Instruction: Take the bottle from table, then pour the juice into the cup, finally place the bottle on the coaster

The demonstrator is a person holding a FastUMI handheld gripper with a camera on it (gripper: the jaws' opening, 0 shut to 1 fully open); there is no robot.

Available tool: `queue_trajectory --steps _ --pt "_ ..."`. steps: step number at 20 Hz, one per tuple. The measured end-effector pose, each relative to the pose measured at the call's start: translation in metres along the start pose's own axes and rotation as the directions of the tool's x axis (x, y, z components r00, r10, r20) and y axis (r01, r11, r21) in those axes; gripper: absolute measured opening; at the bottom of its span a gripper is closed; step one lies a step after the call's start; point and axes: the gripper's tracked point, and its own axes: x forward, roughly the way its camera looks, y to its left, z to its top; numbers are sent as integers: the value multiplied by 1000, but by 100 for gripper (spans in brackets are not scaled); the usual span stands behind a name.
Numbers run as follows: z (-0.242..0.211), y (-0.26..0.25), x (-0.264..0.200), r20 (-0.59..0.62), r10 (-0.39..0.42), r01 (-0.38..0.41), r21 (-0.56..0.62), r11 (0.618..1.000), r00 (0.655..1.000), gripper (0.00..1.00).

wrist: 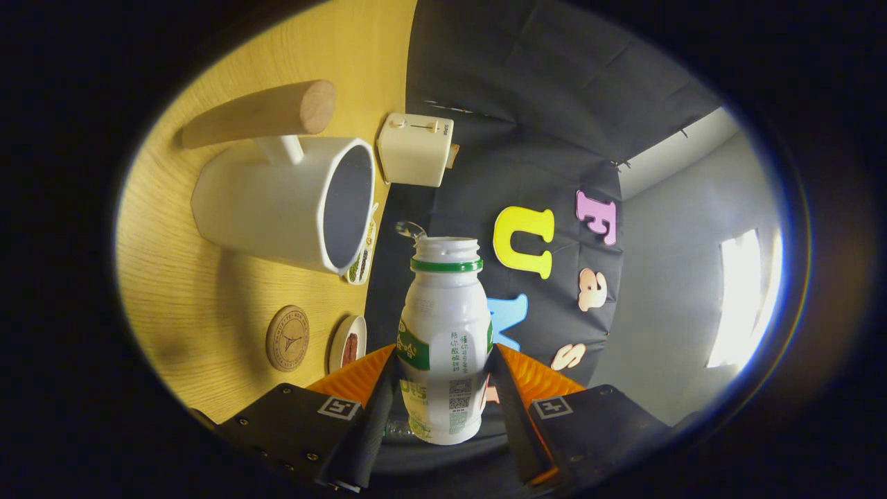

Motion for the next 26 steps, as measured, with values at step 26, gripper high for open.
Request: queue_trajectory --steps 26 --pt "-4 -6 1 12 -31 31 -28 999 999 75"
